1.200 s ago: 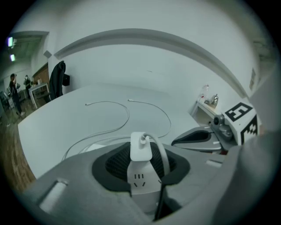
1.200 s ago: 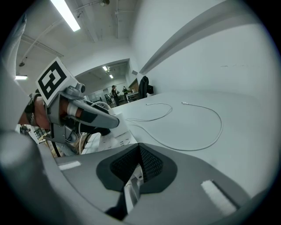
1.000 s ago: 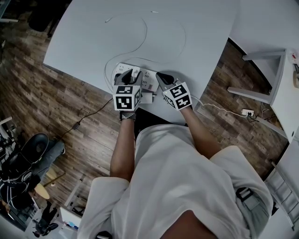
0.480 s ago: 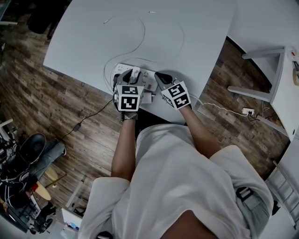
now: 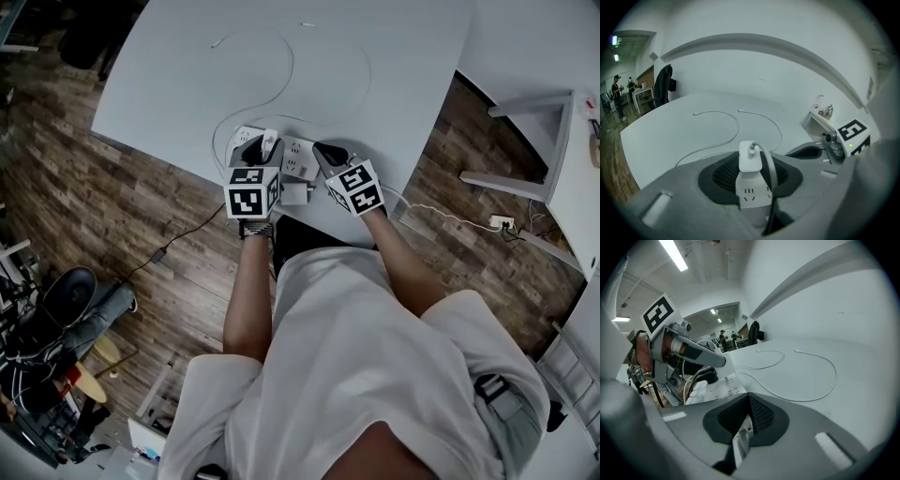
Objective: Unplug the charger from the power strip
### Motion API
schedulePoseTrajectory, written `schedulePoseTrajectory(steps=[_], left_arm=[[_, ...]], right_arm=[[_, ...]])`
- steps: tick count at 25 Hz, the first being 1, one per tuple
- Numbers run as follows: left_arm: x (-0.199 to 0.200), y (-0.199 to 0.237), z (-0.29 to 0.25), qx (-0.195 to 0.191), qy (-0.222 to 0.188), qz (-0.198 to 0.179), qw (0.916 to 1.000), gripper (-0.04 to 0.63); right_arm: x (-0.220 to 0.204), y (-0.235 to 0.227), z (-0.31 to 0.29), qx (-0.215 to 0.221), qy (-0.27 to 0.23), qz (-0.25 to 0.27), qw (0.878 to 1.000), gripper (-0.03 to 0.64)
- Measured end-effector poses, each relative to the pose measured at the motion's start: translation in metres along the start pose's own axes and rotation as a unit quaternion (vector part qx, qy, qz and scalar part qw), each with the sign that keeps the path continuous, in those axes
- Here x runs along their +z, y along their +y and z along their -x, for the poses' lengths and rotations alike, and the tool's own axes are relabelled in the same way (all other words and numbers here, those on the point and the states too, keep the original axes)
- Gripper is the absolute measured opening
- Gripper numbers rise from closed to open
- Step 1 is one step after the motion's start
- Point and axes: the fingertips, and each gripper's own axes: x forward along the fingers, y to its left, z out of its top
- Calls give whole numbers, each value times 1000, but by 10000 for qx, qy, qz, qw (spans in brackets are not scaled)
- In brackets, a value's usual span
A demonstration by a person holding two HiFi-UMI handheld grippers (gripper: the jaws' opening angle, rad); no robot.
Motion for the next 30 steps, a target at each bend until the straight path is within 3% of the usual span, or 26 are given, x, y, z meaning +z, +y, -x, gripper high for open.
schedulePoseTrajectory(steps=[6, 11, 17, 20, 24, 30], left_arm=[[-2, -9, 3, -135, -318, -76, 9994, 140], [-3, -19, 3, -897, -454, 706, 9924, 140], [-11, -20, -1, -1138, -263, 904, 9890, 141], [-11, -19, 0, -1069, -205, 770, 9911, 140], [-8, -13, 2, -676, -65, 16, 9977, 161], [-2, -1, 1, -651, -6, 134, 9978, 161]], right_arm=[[-1, 0, 2, -48, -6, -27, 10000, 0], [-1, -2, 2, -91, -12, -31, 10000, 0], [-1, -2, 2, -146, -17, -55, 9999, 0], [-2, -1, 2, -167, 7, -96, 9998, 0], [-1, -1, 1, -187, 50, -84, 9998, 0], [-2, -3, 2, -227, 130, -166, 9995, 0]])
